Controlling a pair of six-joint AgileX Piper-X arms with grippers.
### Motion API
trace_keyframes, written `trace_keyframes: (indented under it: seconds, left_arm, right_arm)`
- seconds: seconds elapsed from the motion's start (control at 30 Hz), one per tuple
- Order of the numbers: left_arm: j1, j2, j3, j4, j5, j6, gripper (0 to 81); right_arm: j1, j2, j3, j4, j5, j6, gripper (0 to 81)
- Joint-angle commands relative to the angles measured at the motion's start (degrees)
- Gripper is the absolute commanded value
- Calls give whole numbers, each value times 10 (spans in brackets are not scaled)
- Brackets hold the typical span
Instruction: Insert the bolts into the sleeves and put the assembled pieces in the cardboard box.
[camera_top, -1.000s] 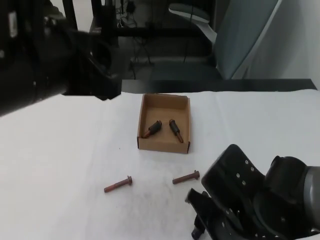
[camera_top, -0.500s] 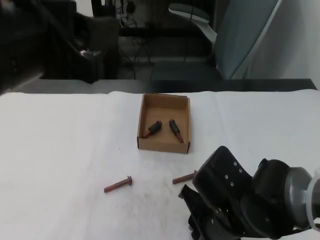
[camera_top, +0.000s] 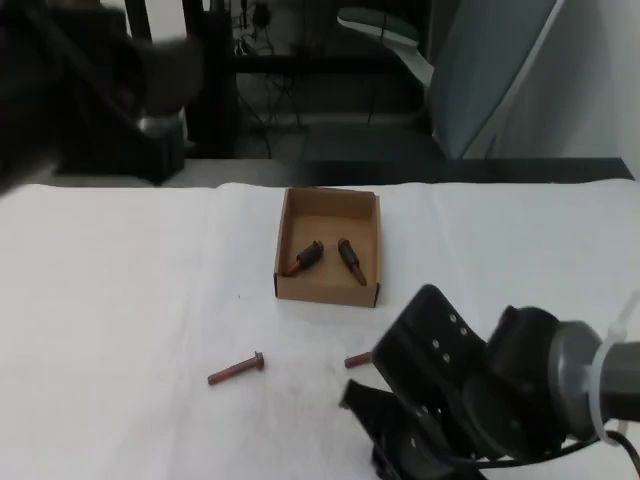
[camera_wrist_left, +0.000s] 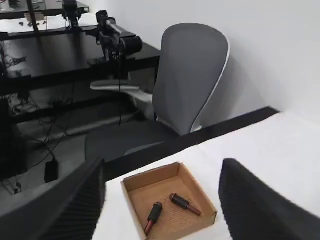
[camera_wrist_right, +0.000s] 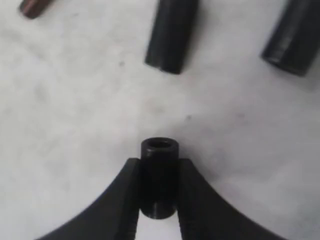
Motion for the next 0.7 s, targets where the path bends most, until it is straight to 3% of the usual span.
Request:
trace_keyframes:
  seconds: [0.0, 0.2, 0.4, 0.67]
  left_arm:
    - [1, 29, 14, 38, -10, 28, 578]
    - [-3, 178, 14, 159, 77, 232, 578]
    - [-6, 302, 9, 158, 77, 320, 578]
    - [-7, 414, -23, 122, 30, 463, 578]
  right_arm:
    - [11, -39, -34, 40, -14, -112, 6]
    - [26, -192, -60, 77, 3, -169, 6]
    - [22, -311, -60, 86, -26, -220, 6]
    - [22, -335, -60, 111, -120, -293, 6]
